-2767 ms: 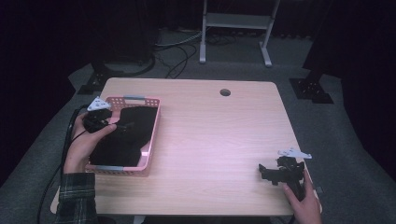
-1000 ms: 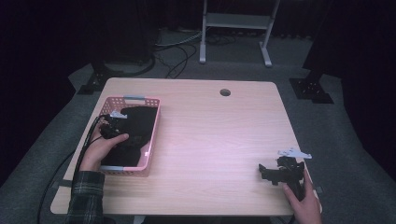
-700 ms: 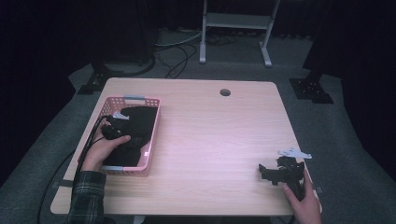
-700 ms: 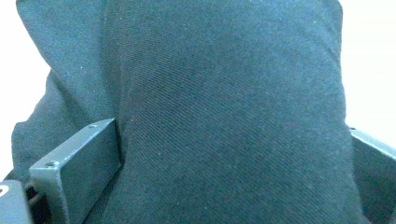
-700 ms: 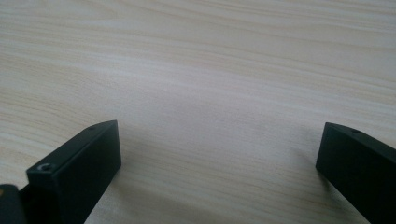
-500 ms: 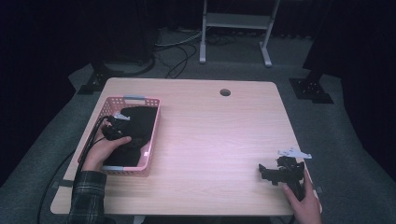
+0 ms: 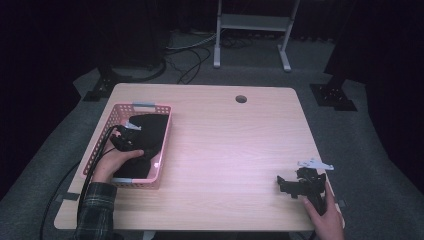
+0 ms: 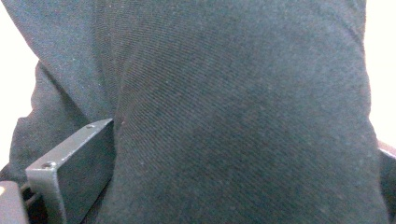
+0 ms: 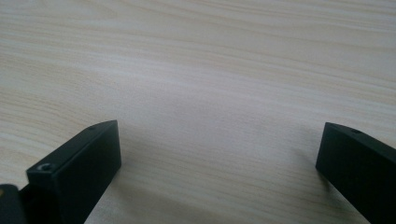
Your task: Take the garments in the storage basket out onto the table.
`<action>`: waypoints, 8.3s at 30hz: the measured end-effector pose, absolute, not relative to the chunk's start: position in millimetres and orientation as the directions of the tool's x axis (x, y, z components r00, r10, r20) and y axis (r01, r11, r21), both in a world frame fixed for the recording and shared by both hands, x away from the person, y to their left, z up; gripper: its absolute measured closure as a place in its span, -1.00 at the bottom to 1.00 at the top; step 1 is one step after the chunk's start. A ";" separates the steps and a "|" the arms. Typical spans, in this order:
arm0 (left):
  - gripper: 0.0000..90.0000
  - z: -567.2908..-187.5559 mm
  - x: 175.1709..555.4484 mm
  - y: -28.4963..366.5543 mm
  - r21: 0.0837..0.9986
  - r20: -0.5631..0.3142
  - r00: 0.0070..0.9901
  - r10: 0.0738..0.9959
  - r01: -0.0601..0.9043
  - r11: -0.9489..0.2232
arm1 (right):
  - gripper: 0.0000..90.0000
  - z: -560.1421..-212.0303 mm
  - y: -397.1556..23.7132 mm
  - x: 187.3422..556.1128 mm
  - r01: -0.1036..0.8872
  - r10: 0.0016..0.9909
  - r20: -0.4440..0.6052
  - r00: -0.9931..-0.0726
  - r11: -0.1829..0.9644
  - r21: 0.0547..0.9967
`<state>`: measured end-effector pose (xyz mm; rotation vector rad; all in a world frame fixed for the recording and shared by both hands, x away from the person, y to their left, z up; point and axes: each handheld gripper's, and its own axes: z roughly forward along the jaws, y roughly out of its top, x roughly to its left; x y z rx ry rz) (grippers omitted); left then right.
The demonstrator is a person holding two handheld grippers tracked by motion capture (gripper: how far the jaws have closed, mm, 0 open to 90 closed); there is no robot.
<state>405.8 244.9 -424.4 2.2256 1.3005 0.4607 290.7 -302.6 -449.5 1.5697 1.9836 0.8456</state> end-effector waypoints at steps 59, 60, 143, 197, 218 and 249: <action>0.07 -392.7 397.1 260.4 0.668 -0.075 0.416 0.906 0.696 -0.264 | -1.00 -449.5 -302.6 290.7 0.682 0.972 0.013 -0.235 0.155 0.714; 0.07 -390.6 396.2 260.8 0.678 -0.077 0.416 0.906 0.688 -0.258 | -1.00 -449.5 -302.6 290.7 0.682 0.972 0.013 -0.235 0.156 0.715; 0.07 -294.2 312.2 140.3 0.997 -0.048 0.437 0.898 0.081 0.013 | -1.00 -449.5 -302.8 290.7 0.682 0.972 0.011 -0.236 0.157 0.714; 0.06 -432.2 338.4 -2.3 0.899 -0.075 0.547 0.834 0.399 -0.181 | -1.00 -449.4 -302.6 290.6 0.683 0.972 0.013 -0.234 0.155 0.714; -0.16 -436.9 362.8 -16.3 0.774 -0.089 0.516 0.852 0.574 -0.267 | -1.00 -449.5 -302.6 290.6 0.683 0.972 0.013 -0.234 0.155 0.714; -0.80 -422.7 349.8 -13.9 0.848 -0.055 0.518 0.854 0.475 -0.234 | -1.00 -449.5 -302.6 290.7 0.683 0.972 0.013 -0.235 0.156 0.714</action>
